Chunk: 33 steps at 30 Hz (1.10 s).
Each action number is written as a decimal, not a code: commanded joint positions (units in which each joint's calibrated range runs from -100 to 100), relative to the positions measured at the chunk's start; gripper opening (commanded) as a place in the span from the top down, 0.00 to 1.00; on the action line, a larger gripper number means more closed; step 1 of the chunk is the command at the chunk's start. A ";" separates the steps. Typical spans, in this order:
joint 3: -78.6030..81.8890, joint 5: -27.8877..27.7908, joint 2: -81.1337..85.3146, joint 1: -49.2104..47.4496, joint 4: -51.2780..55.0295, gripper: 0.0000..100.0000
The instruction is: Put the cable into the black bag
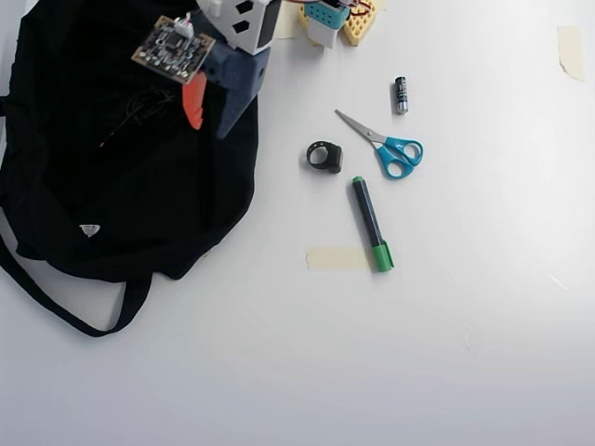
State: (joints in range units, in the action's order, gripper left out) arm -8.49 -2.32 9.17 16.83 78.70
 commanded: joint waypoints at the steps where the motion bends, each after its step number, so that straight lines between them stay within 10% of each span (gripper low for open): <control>1: 3.28 1.69 9.33 -8.82 -0.06 0.98; 33: 74.35 1.69 67.51 -19.14 -13.50 0.98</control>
State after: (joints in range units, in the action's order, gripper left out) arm 61.24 -0.66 69.20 -1.54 66.34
